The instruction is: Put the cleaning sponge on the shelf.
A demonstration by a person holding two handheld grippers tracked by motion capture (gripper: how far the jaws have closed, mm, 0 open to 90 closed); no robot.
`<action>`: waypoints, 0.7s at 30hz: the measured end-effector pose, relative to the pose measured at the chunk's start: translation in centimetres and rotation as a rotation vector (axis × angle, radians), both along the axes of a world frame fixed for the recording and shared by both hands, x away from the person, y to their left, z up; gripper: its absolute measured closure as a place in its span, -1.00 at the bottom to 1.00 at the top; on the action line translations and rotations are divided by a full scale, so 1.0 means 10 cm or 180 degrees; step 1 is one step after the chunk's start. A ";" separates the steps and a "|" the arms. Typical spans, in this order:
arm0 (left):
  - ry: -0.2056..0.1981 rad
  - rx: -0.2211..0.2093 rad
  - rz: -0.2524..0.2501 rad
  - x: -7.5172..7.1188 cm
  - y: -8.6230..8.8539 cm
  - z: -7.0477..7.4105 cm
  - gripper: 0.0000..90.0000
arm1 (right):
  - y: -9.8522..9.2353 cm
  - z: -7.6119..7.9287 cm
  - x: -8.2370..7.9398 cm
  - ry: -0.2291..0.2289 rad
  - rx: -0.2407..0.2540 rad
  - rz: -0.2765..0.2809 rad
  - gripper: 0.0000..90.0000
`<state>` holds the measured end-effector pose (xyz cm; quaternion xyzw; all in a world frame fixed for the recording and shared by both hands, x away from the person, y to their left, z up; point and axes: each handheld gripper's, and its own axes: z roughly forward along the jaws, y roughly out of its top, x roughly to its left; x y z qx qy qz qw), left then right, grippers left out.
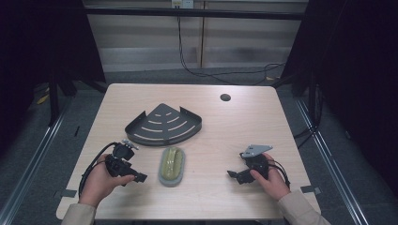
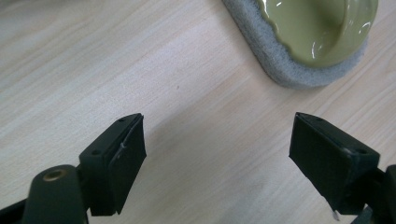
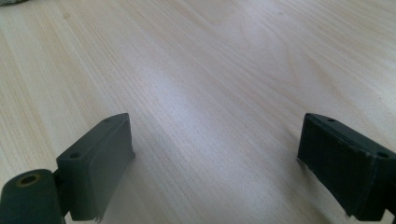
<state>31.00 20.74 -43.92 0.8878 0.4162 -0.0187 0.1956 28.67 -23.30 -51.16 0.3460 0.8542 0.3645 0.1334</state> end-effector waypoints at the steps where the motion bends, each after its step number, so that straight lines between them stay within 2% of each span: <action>1: 0.0024 0.0004 -0.0006 0.01 -0.01 0.02 -0.58 | 0.00 0.00 0.00 0.0001 0.0000 -0.0001 -0.79; 5: 0.0066 0.0086 0.0013 0.07 -0.08 0.09 -0.55 | 0.00 0.00 0.00 0.0000 0.0000 0.0000 -0.79; 13: 0.0122 0.0095 0.0051 0.16 -0.21 0.21 -0.50 | 0.00 0.00 0.00 0.0001 0.0000 0.0000 -0.79; 18: 0.0234 0.0179 0.0157 0.23 -0.31 0.27 -0.45 | 0.00 0.00 0.00 -0.0007 0.0001 0.0006 -0.79; 21: 0.0247 0.0201 0.0161 0.25 -0.35 0.30 -0.42 | 0.00 0.00 0.00 -0.0005 0.0008 -0.0002 -0.79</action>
